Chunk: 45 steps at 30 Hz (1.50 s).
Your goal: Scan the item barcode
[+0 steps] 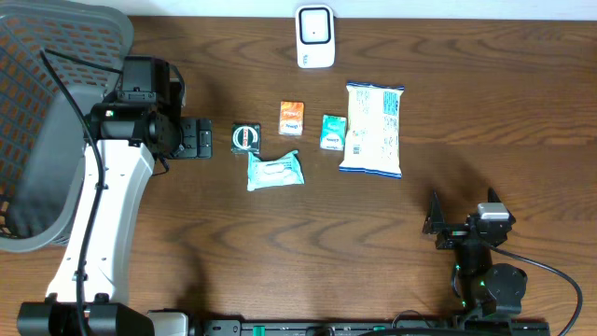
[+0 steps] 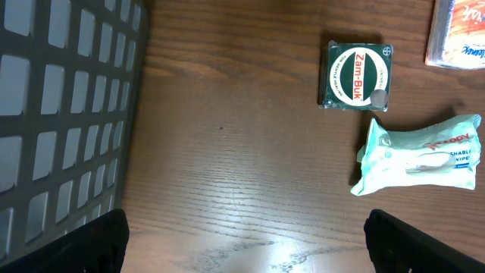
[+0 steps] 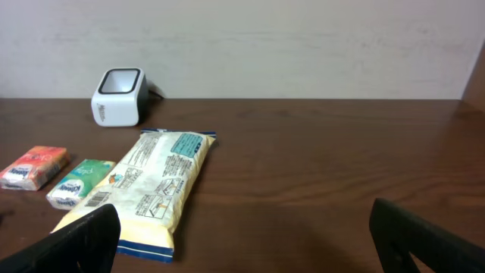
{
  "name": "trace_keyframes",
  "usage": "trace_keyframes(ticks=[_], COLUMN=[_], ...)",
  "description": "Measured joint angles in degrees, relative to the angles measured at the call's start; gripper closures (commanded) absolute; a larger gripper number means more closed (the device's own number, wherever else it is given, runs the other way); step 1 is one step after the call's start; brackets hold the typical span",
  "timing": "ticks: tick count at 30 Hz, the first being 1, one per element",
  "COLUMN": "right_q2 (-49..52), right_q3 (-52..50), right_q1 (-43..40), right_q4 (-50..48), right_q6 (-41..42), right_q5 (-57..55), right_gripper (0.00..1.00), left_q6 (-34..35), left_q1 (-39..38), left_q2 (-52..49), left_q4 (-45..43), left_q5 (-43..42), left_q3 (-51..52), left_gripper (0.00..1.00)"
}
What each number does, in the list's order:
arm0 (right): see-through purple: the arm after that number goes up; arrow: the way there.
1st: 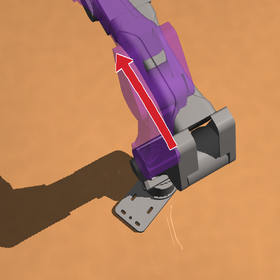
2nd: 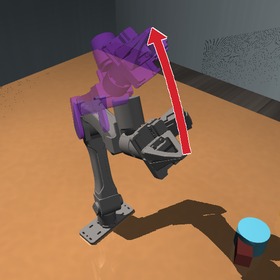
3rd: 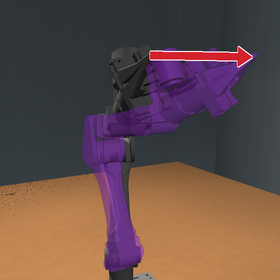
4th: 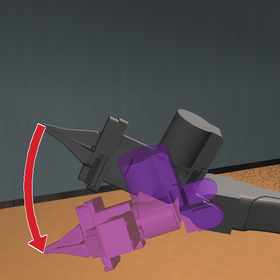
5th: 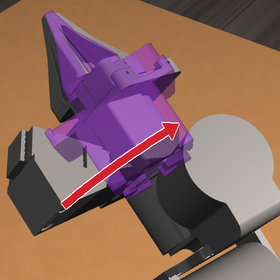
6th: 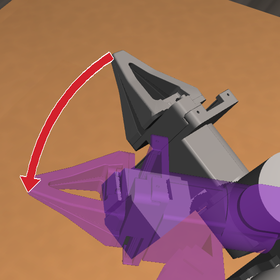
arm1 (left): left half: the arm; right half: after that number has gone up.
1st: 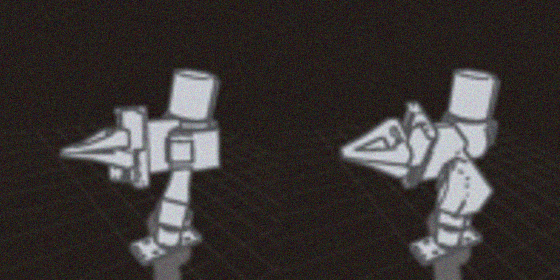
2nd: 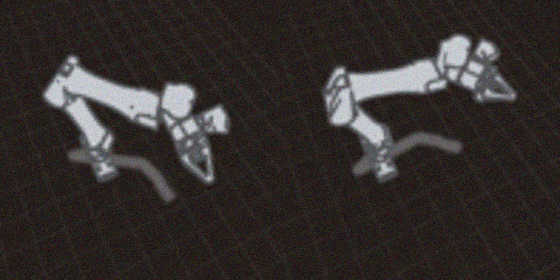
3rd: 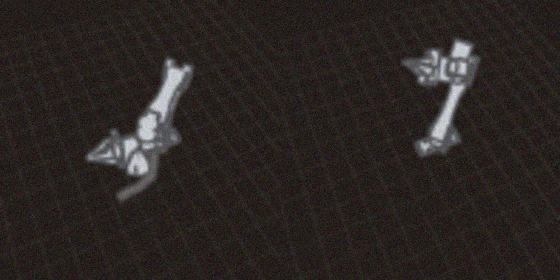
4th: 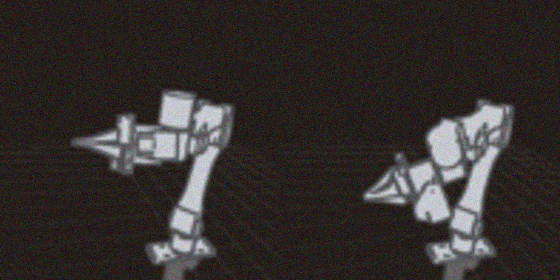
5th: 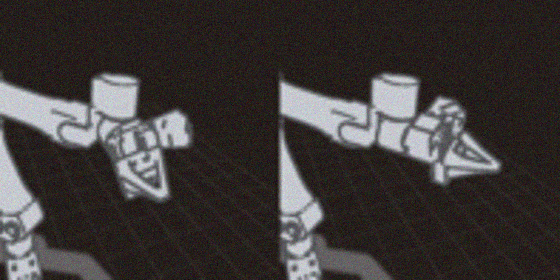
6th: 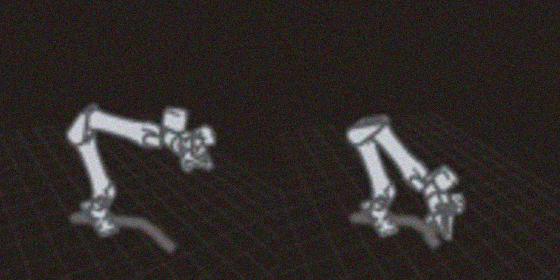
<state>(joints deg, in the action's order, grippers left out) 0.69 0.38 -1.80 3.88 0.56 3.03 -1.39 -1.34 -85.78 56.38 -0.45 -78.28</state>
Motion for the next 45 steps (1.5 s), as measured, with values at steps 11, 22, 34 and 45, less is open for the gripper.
trace_keyframes(ticks=[11,22,34,45], right_q2=[0.0,0.0,0.0,0.9], right_q3=[0.0,0.0,0.0,0.0], right_q1=[0.0,0.0,0.0,0.0], right_q4=[0.0,-0.2,-22.4,-45.5], right_q6=[0.0,-0.2,5.0,6.0], right_q5=[0.0,-0.1,10.0,7.7], right_gripper=[0.01,0.01,0.01,0.01], left_q6=[0.0,-0.1,-0.2,-0.2], left_q1=[0.0,0.0,0.0,0.0], left_q2=[0.0,0.0,0.0,0.0], left_q4=[0.0,0.0,0.0,0.0], left_q5=[0.0,0.0,0.4,0.4], left_q3=[0.0,0.0,0.0,0.0], left_gripper=[0.02,0.02,0.02,0.02])
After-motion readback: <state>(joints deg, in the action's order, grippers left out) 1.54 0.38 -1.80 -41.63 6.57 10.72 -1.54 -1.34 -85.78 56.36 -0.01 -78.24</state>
